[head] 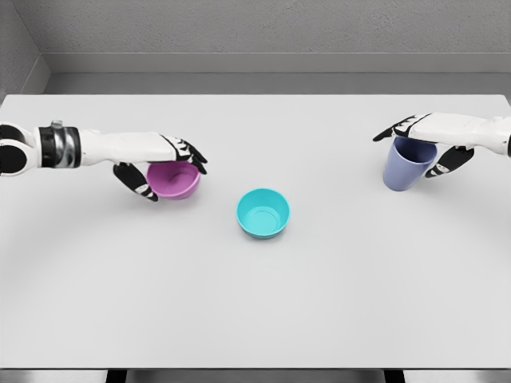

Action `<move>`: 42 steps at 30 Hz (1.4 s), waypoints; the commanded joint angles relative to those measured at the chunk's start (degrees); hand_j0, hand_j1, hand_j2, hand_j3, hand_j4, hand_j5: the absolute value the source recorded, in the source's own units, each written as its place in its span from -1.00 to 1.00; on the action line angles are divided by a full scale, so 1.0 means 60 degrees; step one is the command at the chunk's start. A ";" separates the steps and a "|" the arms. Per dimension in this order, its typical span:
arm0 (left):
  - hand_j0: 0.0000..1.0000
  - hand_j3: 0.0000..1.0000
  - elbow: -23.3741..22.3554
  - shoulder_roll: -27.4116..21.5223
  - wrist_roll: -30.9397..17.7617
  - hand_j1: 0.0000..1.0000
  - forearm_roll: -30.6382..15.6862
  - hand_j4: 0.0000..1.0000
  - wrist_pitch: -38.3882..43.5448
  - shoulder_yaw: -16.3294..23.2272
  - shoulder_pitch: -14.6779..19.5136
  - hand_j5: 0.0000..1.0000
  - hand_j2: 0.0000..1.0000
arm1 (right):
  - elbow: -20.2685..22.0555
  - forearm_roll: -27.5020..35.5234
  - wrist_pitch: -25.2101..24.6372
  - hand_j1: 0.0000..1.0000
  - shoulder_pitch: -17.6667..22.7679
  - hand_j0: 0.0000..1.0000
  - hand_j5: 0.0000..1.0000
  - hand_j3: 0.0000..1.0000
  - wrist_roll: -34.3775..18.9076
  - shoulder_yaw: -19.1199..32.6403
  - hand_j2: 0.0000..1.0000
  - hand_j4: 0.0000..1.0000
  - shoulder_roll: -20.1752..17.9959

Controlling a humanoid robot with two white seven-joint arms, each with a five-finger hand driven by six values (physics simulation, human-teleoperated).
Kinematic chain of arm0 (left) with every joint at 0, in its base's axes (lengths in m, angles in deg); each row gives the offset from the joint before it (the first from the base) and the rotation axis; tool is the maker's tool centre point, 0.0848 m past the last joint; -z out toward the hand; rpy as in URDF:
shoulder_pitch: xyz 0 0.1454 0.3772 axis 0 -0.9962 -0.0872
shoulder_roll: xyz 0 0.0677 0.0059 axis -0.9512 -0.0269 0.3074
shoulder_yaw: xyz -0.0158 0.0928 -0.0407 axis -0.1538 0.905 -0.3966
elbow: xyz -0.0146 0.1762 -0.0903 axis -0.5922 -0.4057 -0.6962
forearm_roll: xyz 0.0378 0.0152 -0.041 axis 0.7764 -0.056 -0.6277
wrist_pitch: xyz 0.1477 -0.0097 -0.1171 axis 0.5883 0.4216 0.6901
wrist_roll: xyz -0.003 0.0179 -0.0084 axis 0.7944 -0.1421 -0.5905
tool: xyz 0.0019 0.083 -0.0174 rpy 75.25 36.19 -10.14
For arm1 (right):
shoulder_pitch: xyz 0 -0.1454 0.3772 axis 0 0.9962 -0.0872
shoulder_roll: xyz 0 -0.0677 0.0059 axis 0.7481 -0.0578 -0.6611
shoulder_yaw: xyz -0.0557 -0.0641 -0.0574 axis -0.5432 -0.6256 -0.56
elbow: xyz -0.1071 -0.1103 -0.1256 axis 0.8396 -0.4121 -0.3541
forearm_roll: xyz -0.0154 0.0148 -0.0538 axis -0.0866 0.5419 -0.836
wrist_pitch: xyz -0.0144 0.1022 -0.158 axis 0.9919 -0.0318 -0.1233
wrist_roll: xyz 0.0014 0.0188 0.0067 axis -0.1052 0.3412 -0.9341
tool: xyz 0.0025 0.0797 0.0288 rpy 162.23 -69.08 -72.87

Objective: Stacking bowl and cup with both arms

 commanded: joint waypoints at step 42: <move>0.57 0.57 0.0649 0.1536 -0.0034 0.57 -0.0096 0.57 0.0014 0.0086 0.0952 0.57 0.57 | 0.0089 -0.0459 -0.0019 0.42 0.0029 0.42 0.42 0.42 0.0145 -0.0069 0.42 0.42 0.0007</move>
